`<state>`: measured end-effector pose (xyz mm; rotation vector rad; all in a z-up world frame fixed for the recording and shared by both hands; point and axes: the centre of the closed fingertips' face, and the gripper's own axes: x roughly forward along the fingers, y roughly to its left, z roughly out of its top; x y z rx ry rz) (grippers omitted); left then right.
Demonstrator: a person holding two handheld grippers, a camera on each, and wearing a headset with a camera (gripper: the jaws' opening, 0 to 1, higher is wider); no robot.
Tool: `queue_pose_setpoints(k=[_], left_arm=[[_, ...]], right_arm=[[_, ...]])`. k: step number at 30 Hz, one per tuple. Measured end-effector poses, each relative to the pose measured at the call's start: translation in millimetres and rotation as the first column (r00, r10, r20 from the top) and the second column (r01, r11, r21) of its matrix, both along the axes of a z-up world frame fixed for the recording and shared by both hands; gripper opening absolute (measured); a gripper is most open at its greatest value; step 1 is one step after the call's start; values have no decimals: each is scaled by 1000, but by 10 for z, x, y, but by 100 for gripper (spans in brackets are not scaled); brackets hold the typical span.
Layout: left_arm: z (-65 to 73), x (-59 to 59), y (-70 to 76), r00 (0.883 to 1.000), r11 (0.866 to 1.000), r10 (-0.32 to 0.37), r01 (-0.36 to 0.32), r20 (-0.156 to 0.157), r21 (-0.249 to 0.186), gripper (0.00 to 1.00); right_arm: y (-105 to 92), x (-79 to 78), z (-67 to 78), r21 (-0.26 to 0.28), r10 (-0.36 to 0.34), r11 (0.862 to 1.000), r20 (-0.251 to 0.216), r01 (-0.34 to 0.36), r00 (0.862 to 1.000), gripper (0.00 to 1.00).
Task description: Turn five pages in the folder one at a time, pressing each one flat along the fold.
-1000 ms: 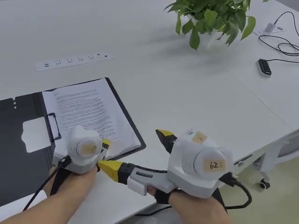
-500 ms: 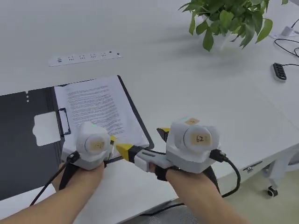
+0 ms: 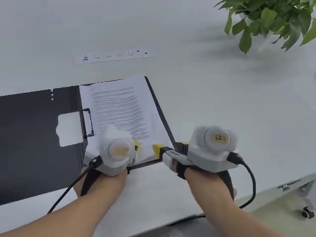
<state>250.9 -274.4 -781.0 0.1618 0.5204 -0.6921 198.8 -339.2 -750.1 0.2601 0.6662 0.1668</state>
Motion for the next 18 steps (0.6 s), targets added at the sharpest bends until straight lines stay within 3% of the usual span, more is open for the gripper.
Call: queue_pose_setpoints(k=[6, 18], left_arm=[[2, 0, -2, 1000, 1000, 3, -3, 3, -1, 4], [-3, 3, -6, 1000, 1000, 6, -6, -2, 0, 4]], right_arm=[[-36, 69, -76, 45, -27, 999, -21, 28, 999, 30], [-101, 101, -206, 66, -67, 995, -62, 71, 996, 8]])
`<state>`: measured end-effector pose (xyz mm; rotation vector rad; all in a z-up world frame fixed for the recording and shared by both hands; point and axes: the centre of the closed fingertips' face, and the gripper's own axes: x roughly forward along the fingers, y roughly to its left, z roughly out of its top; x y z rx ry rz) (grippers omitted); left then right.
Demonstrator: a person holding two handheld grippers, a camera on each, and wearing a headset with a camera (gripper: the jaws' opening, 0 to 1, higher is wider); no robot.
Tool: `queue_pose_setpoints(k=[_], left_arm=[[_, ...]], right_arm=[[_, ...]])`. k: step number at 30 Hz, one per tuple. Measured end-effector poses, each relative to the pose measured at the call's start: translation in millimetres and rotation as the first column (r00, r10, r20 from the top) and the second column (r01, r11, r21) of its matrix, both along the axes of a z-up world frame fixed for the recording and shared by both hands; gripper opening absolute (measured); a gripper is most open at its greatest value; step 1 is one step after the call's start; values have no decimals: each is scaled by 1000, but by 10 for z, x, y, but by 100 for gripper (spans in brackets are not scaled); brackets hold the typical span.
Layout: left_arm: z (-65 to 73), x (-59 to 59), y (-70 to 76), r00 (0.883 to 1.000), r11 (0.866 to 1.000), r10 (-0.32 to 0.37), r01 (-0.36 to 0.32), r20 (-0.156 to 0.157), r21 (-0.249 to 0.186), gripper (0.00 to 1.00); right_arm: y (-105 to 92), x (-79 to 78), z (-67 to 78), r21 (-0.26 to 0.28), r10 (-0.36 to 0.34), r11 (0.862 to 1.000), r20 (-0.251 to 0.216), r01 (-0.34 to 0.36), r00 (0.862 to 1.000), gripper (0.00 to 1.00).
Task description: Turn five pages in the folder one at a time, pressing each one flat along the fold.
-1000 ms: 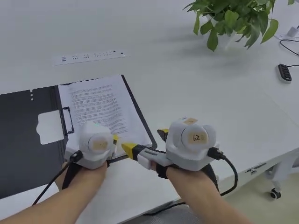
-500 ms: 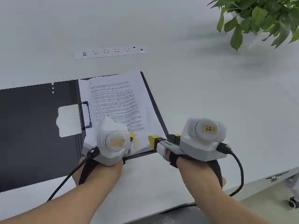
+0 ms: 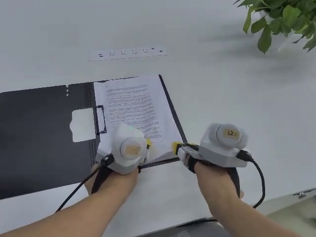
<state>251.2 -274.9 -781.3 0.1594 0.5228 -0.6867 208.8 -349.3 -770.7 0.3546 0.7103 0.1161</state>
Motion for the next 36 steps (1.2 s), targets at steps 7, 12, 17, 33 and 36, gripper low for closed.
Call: queue_pose_setpoints(k=[7, 12, 17, 33, 36], left_arm=[[2, -3, 5, 1000, 1000, 8, -8, -8, -5, 4], [11, 8, 7, 999, 999, 32, -33, -40, -24, 4], [25, -24, 41, 996, 998, 47, -50, -73, -44, 5], [728, -301, 854, 998, 993, 65, -63, 17, -99, 22], [908, -305, 1140, 992, 989, 107, -99, 71, -111, 25]], right_arm=[[-27, -14, 31, -1, -16, 1000, 20, 16, 1000, 0], [7, -22, 100, 35, -33, 999, 40, 31, 999, 0], [25, -37, 219, 66, -51, 997, 61, 47, 997, 0], [542, -36, 999, 169, -4, 985, 225, -35, 974, 0], [755, -41, 1181, 193, 26, 978, 258, -78, 966, 0]])
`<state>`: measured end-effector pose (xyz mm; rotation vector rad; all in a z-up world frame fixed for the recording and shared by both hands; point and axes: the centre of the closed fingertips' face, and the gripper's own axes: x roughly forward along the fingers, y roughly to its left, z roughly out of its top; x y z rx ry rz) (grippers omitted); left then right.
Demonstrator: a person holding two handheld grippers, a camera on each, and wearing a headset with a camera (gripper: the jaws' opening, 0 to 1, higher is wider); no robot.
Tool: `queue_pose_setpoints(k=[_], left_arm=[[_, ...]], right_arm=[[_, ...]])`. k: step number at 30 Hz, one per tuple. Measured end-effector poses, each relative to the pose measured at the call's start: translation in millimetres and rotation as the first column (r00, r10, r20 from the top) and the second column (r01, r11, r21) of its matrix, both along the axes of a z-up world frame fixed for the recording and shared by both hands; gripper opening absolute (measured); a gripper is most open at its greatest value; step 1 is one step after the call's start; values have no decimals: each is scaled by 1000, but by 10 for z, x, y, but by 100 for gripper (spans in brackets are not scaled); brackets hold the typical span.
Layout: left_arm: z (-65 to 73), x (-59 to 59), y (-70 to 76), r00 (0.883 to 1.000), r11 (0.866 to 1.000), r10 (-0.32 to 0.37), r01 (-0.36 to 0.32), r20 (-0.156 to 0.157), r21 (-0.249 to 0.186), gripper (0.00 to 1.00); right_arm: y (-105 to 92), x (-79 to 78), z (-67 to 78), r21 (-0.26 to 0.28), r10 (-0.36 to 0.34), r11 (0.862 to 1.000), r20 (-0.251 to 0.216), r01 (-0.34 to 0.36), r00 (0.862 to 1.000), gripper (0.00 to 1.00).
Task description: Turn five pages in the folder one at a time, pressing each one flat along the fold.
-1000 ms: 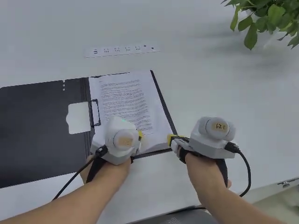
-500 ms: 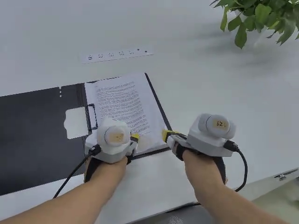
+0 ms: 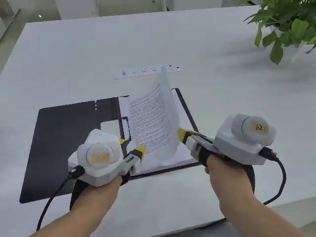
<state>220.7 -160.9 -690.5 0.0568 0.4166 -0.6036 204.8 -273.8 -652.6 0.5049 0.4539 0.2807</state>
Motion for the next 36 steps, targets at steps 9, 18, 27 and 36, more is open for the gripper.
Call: queue_pose_setpoints(k=[9, 18, 27, 36], left_arm=[[390, -160, 736, 994, 997, 80, -79, 77, -17, 25], [649, -293, 1355, 975, 984, 178, -176, 131, -30, 23], [675, -418, 1712, 962, 972, 235, -232, 140, -38, 23], [600, -493, 1865, 959, 968, 252, -250, 128, -32, 22]], right_arm=[[728, 21, 299, 52, 125, 991, 49, -127, 991, 0], [1492, 21, 271, 36, 256, 966, 48, -258, 966, 0], [2039, -21, -78, -17, 358, 934, -17, -358, 934, 0], [2258, 0, -440, -92, 385, 915, -87, -393, 919, 0]])
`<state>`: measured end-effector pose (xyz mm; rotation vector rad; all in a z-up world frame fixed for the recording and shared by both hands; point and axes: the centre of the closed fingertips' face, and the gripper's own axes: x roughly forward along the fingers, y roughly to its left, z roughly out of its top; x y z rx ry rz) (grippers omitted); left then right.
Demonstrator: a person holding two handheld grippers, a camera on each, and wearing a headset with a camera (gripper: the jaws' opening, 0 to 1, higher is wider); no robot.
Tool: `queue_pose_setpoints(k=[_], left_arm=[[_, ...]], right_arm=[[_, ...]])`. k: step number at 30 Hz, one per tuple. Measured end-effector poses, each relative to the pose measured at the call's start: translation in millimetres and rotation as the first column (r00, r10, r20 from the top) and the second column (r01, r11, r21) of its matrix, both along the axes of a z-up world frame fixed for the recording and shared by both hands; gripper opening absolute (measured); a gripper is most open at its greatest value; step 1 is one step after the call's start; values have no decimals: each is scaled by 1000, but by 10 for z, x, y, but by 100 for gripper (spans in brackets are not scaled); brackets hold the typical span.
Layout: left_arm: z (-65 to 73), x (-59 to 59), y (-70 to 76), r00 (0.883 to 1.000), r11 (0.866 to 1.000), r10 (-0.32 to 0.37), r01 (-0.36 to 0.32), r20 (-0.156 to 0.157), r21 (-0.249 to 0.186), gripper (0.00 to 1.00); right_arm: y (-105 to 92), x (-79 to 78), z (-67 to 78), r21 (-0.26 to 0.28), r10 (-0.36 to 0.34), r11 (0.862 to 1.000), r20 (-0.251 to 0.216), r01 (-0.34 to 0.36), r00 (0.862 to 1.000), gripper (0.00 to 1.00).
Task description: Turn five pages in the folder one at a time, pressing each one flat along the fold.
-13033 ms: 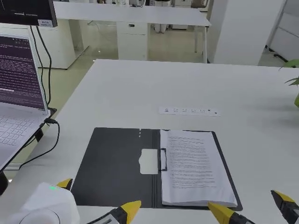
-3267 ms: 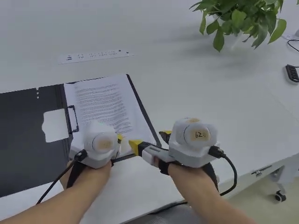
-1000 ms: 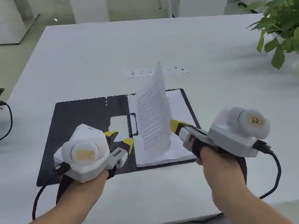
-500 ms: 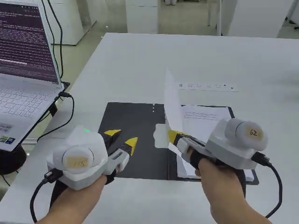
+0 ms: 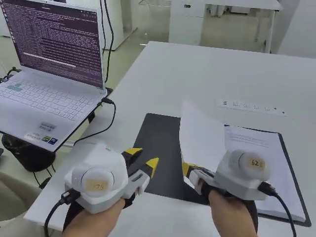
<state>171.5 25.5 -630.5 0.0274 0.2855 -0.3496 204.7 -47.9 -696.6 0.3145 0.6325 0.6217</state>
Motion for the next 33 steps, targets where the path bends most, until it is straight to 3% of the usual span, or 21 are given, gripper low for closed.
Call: queue_pose_setpoints(k=[12, 17, 22, 26, 31, 33], left_arm=[[-217, -60, -31, 998, 999, -34, 35, -56, 19, 21], [-282, -69, -31, 997, 999, -38, 40, -69, 27, 21], [-343, -53, -54, 996, 999, -39, 42, -86, 27, 21], [-371, -39, -86, 995, 999, -43, 46, -91, 29, 21], [-423, -5, -113, 994, 998, -43, 46, -99, 34, 21], [-454, 20, -139, 993, 998, -47, 51, -105, 32, 20]], right_arm=[[149, 81, -642, -127, 29, 991, -68, -37, 997, 0], [171, 98, -797, -146, 32, 988, -87, -44, 996, 0], [286, 57, -856, -108, 68, 991, -107, -79, 992, 0], [350, 13, -871, -104, 115, 987, -95, -125, 989, 0], [292, 43, -803, -50, 124, 991, -51, -127, 991, 23], [219, 39, -777, -29, 127, 991, -43, -128, 991, 22]])
